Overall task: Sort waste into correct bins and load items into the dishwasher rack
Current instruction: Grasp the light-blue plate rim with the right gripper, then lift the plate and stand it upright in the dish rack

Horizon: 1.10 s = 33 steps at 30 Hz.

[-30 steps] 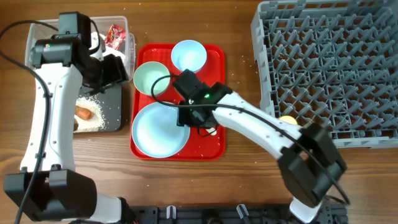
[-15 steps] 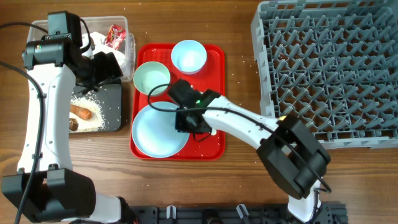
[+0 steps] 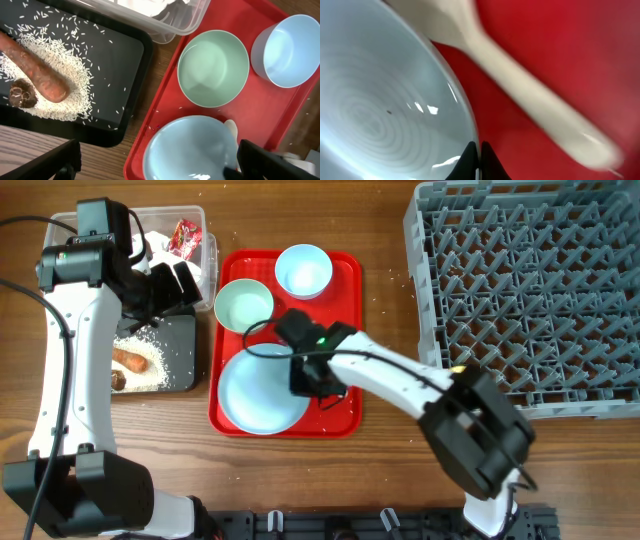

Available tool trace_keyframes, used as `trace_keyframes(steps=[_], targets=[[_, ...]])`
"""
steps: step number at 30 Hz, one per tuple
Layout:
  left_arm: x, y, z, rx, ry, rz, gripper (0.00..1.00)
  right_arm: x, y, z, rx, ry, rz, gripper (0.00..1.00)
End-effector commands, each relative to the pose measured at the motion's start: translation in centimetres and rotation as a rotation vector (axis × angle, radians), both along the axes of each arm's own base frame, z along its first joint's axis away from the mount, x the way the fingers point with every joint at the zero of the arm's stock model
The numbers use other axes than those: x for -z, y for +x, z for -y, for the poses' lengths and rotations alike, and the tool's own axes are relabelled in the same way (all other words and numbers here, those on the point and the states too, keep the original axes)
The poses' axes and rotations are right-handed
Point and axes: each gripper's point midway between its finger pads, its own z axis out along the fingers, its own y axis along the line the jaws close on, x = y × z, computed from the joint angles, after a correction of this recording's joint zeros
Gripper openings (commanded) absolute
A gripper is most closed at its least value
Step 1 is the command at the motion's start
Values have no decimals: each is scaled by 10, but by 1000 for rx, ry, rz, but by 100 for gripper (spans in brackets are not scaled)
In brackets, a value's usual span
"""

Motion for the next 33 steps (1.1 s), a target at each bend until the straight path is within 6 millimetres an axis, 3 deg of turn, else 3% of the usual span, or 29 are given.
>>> trace_keyframes(steps=[1,4,7,10,12,14,17,19,20,22,26,30,33], targets=[[2,0,-3,-6,8,-5,100,-102,35,27,-44,124,200,4],[2,0,-3,-6,8,-5,100,-182,60,89,24,129,421,4],[2,0,-3,-5,9,-5,100,-241,79,199,260,-152,678,4],[2,0,-3,-6,8,-5,100,-298,67,317,544,-551,875,4],[2,0,-3,-6,8,-5,100,-323,56,361,644,-746,930,4],[2,0,-3,-6,8,-5,100,-338,59,385,623,-885,940,4],[2,0,-3,-5,9,-5,100,-350,84,406,500,-1023,932,4],[2,0,-3,-6,8,-5,100,-357,111,416,360,-1144,915,4],[2,0,-3,-6,8,-5,100,-356,137,422,214,-1254,872,4],[2,0,-3,-5,9,-5,100,-343,161,423,74,-1330,807,4],[2,0,-3,-6,8,-5,100,-287,198,423,-48,-1345,691,4],[2,0,-3,-6,8,-5,100,-243,215,427,-90,-1329,614,4],[2,0,-3,-6,8,-5,100,-222,219,433,-45,-1304,600,4]])
